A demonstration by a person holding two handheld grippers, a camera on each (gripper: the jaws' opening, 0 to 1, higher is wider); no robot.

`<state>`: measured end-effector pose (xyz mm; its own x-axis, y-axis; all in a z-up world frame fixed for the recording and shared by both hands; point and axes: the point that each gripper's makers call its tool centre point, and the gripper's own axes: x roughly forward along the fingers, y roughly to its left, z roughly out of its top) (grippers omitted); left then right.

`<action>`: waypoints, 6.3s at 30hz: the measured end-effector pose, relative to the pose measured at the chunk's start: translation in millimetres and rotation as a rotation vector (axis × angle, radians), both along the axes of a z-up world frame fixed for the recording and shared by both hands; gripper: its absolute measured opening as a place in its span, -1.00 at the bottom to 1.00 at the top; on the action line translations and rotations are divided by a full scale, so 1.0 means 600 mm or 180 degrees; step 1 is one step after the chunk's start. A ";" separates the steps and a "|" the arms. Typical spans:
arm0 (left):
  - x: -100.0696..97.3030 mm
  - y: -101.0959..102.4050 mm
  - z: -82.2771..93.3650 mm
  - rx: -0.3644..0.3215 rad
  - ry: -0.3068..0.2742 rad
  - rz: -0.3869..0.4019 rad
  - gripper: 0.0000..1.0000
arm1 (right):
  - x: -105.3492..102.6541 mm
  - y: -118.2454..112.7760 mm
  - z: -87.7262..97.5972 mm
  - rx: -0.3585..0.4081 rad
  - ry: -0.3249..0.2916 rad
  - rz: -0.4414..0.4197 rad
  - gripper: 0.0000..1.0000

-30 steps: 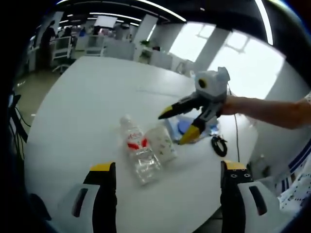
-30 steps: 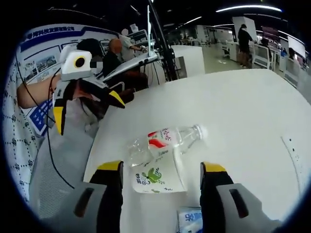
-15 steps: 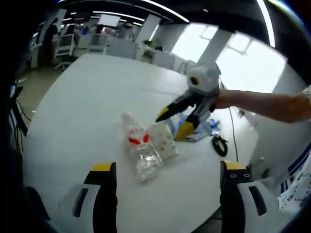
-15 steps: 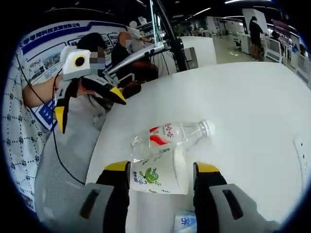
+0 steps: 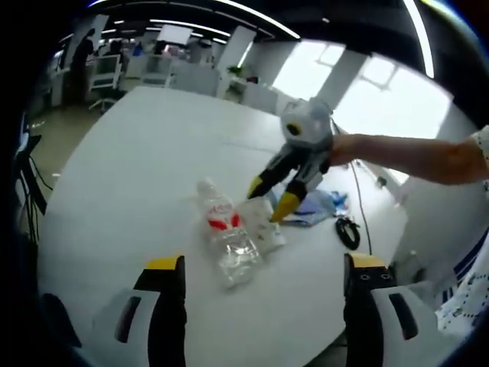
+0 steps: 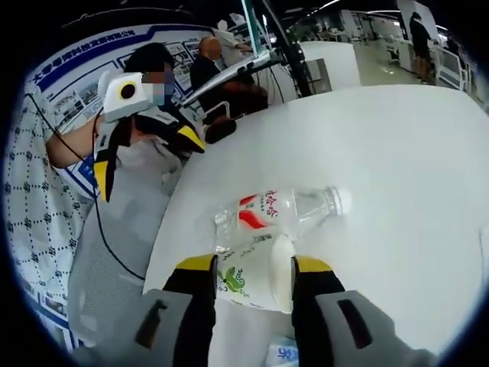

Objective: Arrange the tabletop items into an orderly group along one side of the table until the central work area is clear of visible clutter.

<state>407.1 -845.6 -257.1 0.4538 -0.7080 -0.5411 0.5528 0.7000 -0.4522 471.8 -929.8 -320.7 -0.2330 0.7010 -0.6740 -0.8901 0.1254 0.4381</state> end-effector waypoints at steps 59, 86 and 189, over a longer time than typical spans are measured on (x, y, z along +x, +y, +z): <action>-0.015 -0.050 0.005 -0.0173 -0.0004 -0.0236 0.49 | -0.093 -0.016 0.067 0.0123 -0.0244 0.0137 -1.00; -0.019 -0.062 0.016 -0.0191 -0.0056 -0.0354 0.45 | -0.038 -0.042 0.110 0.0031 -0.0685 -0.0059 -1.00; -0.042 -0.059 0.000 -0.0234 0.0016 -0.0315 0.34 | -0.004 -0.055 0.007 -0.0881 -0.1549 0.0229 -0.70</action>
<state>381.8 -881.3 -257.3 0.3771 -0.7870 -0.4883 0.6150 0.6070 -0.5033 469.2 -962.9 -316.3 0.1099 0.4767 -0.8722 -0.9919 0.1088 -0.0655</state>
